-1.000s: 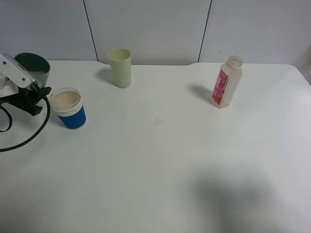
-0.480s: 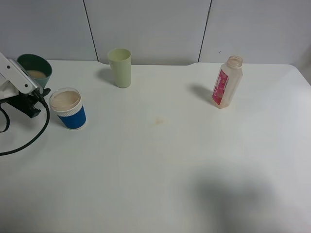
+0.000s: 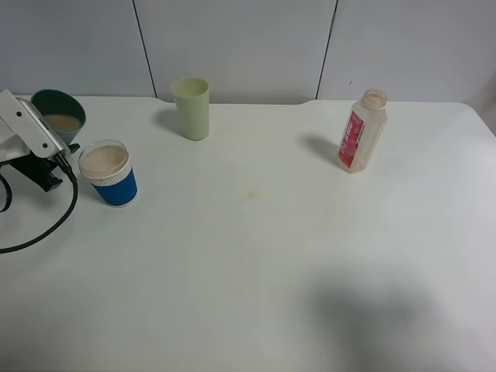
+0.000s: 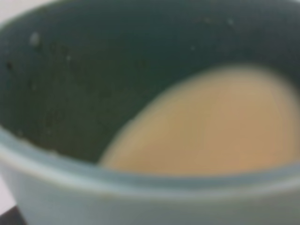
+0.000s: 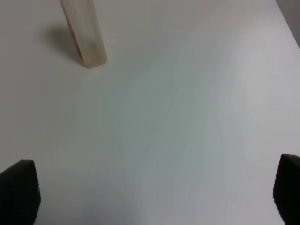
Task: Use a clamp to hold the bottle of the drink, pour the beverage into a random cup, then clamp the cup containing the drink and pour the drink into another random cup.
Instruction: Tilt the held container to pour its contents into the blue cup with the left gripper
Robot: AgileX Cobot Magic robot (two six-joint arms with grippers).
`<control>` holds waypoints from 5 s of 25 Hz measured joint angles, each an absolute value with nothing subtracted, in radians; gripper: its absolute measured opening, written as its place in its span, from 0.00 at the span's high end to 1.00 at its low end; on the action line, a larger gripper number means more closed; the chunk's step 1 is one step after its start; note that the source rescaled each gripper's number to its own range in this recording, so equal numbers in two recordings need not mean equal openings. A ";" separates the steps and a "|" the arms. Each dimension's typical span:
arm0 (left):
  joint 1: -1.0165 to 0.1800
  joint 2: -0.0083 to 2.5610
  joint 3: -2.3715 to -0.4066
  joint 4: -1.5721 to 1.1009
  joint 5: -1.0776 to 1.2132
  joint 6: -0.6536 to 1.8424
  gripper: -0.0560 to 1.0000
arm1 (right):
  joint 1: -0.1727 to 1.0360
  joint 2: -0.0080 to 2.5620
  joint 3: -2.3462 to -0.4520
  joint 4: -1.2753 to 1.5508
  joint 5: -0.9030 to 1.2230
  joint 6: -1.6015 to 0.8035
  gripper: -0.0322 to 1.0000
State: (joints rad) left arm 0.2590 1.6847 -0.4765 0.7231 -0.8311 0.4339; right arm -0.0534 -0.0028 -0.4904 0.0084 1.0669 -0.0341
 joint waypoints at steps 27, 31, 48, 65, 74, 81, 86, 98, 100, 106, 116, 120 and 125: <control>0.257 1.685 -0.478 0.722 -0.857 0.541 0.94 | -0.053 -0.003 -0.490 0.008 1.067 -0.034 0.00; 0.257 1.693 -0.478 0.704 -0.870 0.553 0.94 | -0.053 -0.003 -0.490 0.008 1.067 -0.034 0.00; 0.257 1.739 -0.478 0.693 -0.921 0.646 0.94 | -0.053 -0.003 -0.490 0.008 1.067 -0.034 0.00; 0.257 1.739 -0.478 0.674 -0.970 0.799 0.94 | -0.053 -0.003 -0.490 0.008 1.067 -0.034 0.00; 0.257 1.739 -0.478 0.654 -0.977 0.834 0.94 | -0.053 -0.003 -0.490 0.008 1.067 -0.034 0.00; 0.257 1.739 -0.478 0.652 -0.983 0.869 0.94 | -0.053 -0.003 -0.490 0.008 1.067 -0.034 0.00; 0.257 1.739 -0.478 0.652 -0.990 0.886 0.94 | -0.053 -0.003 -0.490 0.008 1.067 -0.034 0.00; 0.257 1.739 -0.478 0.652 -1.032 0.929 0.94 | -0.053 -0.003 -0.490 0.008 1.067 -0.034 0.00; 0.257 1.739 -0.478 0.652 -1.033 0.931 0.94 | -0.053 -0.003 -0.490 0.008 1.067 -0.034 0.00; 0.257 1.739 -0.478 0.652 -1.033 0.937 0.94 | -0.053 -0.003 -0.490 0.008 1.067 -0.034 0.00; 0.257 1.739 -0.478 0.652 -1.041 0.968 0.94 | -0.053 -0.003 -0.490 0.008 1.067 -0.034 0.00; 0.257 1.739 -0.478 0.652 -1.053 0.989 0.94 | -0.053 -0.003 -0.490 0.008 1.067 -0.034 0.00; 0.257 1.739 -0.478 0.652 -1.071 1.005 0.94 | -0.053 -0.003 -0.490 0.008 1.067 -0.034 0.00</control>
